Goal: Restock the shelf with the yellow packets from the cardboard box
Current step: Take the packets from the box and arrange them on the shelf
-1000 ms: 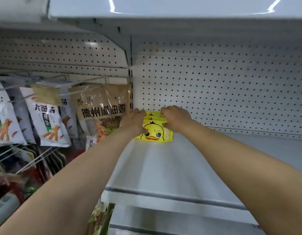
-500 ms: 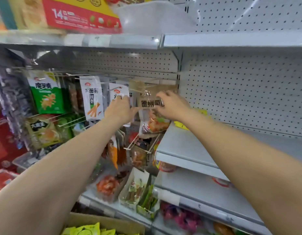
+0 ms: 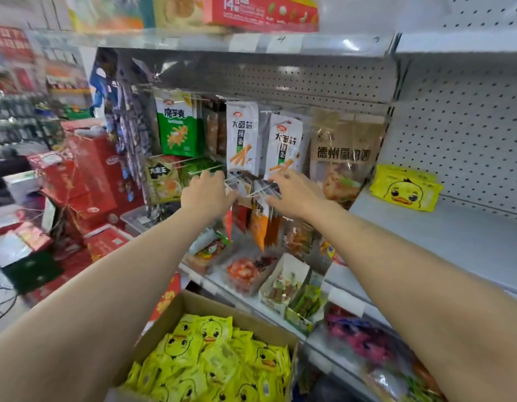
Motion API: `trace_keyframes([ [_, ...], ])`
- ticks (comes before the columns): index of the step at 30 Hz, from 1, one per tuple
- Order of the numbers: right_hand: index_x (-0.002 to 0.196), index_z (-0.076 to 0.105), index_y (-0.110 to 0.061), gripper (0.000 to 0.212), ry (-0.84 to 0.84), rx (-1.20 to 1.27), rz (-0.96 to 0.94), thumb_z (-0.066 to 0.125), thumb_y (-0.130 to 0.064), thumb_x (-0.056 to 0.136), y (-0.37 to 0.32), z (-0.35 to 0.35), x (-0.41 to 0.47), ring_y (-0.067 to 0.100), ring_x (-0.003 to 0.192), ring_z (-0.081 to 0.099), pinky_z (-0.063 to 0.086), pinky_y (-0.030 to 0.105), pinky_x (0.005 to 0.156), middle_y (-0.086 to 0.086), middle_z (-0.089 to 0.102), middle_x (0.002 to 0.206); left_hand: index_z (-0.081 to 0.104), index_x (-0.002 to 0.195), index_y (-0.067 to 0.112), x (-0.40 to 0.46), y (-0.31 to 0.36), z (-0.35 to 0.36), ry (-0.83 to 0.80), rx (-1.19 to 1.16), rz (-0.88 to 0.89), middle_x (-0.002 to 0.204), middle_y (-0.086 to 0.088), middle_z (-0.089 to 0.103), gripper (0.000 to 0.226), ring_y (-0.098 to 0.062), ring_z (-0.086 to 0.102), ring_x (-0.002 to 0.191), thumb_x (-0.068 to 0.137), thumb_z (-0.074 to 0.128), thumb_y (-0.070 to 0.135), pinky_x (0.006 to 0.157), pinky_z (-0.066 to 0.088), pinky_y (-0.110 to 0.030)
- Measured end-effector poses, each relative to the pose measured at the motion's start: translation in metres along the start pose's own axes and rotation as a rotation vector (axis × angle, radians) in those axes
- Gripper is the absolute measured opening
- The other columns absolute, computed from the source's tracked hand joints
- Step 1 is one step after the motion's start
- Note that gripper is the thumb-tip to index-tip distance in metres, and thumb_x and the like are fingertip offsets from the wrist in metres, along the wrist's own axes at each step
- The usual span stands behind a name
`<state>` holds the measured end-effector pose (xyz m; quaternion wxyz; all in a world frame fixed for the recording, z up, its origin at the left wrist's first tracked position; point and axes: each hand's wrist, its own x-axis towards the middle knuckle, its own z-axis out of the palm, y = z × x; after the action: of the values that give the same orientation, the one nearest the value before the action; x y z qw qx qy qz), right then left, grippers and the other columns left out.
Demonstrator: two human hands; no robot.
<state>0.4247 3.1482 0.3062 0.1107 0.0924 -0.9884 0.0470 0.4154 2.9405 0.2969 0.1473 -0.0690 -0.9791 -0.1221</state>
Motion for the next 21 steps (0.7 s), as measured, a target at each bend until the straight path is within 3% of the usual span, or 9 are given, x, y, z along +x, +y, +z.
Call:
trace_keyframes([
  [8,0.143,0.040,-0.027,0.055,-0.198,0.017,-0.042,0.046,-0.055,0.096,-0.019,0.093,0.010,0.029,0.133,0.040,0.047,0.046,0.097,0.006,0.040,0.146,0.045,0.135,0.015,-0.029,-0.049,0.077,-0.166,-0.012,-0.121,0.134,-0.014,0.047,0.057,-0.038,0.047,0.122,0.093,0.047,0.054,0.089,0.047,-0.049],
  [13,0.141,0.043,-0.024,0.051,-0.347,0.084,-0.045,0.048,-0.050,0.097,-0.021,0.173,0.004,0.031,0.126,0.047,0.047,0.037,0.086,0.007,0.045,0.137,0.050,0.129,0.013,-0.055,-0.074,0.154,-0.288,-0.029,-0.194,0.129,-0.017,0.050,0.054,-0.039,0.047,0.121,0.091,0.051,0.051,0.093,0.046,-0.049],
  [16,0.133,0.048,-0.021,0.046,-0.434,0.091,-0.046,0.049,-0.048,0.096,-0.019,0.229,-0.007,0.036,0.118,0.054,0.051,0.043,0.087,0.011,0.050,0.131,0.051,0.127,0.014,-0.075,-0.086,0.204,-0.394,-0.054,-0.260,0.124,-0.017,0.052,0.053,-0.040,0.052,0.114,0.089,0.053,0.051,0.089,0.048,-0.048],
  [21,0.136,0.049,-0.019,0.053,-0.637,0.141,-0.016,0.055,-0.049,0.093,-0.011,0.320,-0.038,0.036,0.120,0.055,0.050,0.045,0.094,0.015,0.052,0.136,0.050,0.131,0.014,-0.120,-0.102,0.284,-0.573,-0.109,-0.354,0.128,-0.015,0.052,0.054,-0.038,0.051,0.118,0.092,0.053,0.052,0.091,0.048,-0.047],
])
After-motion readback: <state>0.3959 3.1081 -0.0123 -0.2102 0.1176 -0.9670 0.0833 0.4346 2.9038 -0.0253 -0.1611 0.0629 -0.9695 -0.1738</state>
